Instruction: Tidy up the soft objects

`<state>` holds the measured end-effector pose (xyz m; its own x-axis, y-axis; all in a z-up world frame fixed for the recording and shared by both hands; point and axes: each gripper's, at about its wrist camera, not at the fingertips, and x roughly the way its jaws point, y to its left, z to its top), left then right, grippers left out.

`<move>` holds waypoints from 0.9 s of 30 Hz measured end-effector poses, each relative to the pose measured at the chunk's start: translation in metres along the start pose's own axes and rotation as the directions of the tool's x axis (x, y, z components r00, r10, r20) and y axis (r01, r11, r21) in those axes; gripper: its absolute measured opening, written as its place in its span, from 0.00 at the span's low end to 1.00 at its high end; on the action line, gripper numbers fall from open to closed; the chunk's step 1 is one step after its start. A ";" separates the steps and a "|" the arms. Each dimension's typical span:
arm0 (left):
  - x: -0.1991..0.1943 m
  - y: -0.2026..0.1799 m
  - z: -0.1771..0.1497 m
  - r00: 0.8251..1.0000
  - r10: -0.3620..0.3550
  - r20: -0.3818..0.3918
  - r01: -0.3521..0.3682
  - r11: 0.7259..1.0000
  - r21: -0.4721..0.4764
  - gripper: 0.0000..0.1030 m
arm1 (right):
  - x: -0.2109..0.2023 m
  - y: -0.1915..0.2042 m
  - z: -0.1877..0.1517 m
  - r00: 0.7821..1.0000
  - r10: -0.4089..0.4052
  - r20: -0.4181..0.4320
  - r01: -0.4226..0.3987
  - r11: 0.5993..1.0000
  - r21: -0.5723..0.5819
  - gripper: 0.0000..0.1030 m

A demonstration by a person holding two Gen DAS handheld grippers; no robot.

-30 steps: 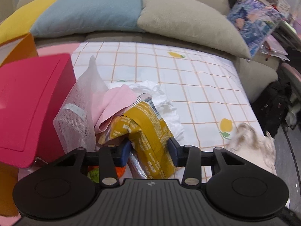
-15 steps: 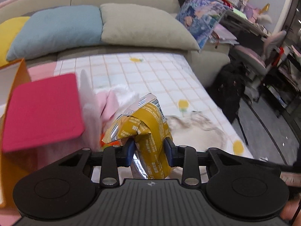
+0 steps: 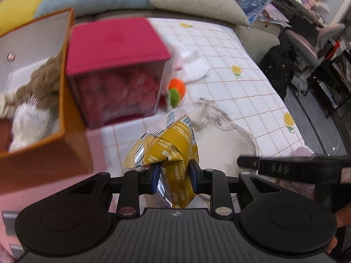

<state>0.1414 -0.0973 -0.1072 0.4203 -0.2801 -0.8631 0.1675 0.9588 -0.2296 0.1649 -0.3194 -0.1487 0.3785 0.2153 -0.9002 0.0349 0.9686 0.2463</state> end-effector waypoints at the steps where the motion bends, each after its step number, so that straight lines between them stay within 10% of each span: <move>1: -0.002 0.004 -0.002 1.000 -0.001 0.000 0.001 1.000 -0.009 0.30 | -0.004 -0.002 0.000 1.000 0.005 0.022 -0.005 1.000 0.001 0.54; 4: -0.002 0.015 -0.006 1.000 -0.003 -0.007 0.003 1.000 -0.026 0.30 | -0.007 -0.003 0.005 0.997 0.011 0.078 -0.010 1.000 -0.016 0.90; 20: 0.017 0.041 -0.010 1.000 -0.029 -0.008 0.028 0.985 -0.170 0.29 | 0.065 0.031 0.026 0.992 0.085 -0.090 -0.094 0.989 -0.110 0.98; 27: 0.018 0.045 -0.013 0.999 -0.037 -0.004 0.036 0.983 -0.182 0.29 | 0.068 0.060 0.014 0.997 -0.010 -0.073 -0.009 0.965 -0.263 0.88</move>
<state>0.1451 -0.0583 -0.1389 0.4101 -0.3152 -0.8559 0.0176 0.9410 -0.3381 0.2055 -0.2480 -0.1904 0.3096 0.2141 -0.9265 -0.2127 0.9652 0.1520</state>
